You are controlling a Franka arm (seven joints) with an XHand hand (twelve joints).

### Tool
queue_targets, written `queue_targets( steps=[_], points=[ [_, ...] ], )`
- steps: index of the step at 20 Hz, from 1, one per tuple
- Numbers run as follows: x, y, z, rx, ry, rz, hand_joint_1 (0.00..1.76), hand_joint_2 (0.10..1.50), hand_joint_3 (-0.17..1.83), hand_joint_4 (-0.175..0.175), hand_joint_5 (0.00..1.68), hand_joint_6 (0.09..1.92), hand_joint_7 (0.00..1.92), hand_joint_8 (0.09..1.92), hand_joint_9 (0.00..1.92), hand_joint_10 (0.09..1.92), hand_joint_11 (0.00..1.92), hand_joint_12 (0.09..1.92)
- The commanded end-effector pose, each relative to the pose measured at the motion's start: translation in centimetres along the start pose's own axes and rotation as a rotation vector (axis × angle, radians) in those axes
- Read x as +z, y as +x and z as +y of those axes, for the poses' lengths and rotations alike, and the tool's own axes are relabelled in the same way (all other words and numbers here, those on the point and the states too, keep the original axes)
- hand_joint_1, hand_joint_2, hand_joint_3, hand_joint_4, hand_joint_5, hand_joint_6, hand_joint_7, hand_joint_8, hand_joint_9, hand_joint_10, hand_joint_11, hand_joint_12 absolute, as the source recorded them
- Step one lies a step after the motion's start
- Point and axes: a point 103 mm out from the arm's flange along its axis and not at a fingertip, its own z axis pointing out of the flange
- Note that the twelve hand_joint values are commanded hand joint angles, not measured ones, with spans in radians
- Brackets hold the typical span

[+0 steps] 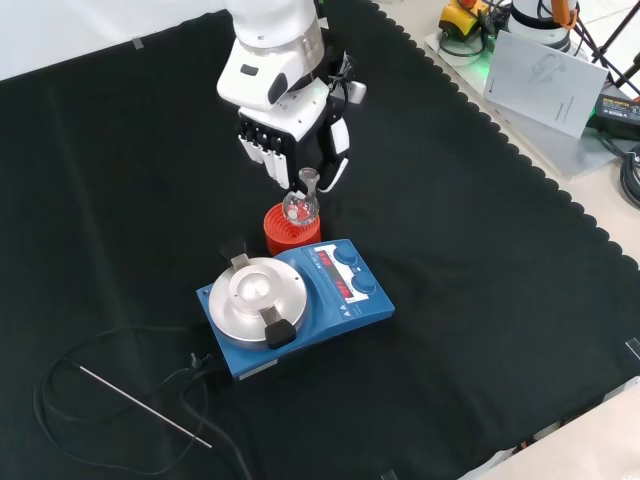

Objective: Place the round-bottom flask on the heater.

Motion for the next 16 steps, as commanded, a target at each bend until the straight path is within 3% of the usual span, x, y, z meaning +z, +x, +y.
queue_targets(
  steps=[1, 16],
  points=[
    [0.0, 0.5, 1.3, -0.015, 0.014, -0.007, 1.34, 0.35, 1.09, -0.175, 1.38, 0.57, 1.54, 0.56, 1.73, 0.34, 1.61, 0.86],
    [-0.2, 2.2, 4.5, -0.078, 0.025, -0.041, 1.34, 0.35, 1.09, -0.175, 1.38, 0.57, 1.54, 0.57, 1.73, 0.34, 1.62, 0.86]
  ],
)
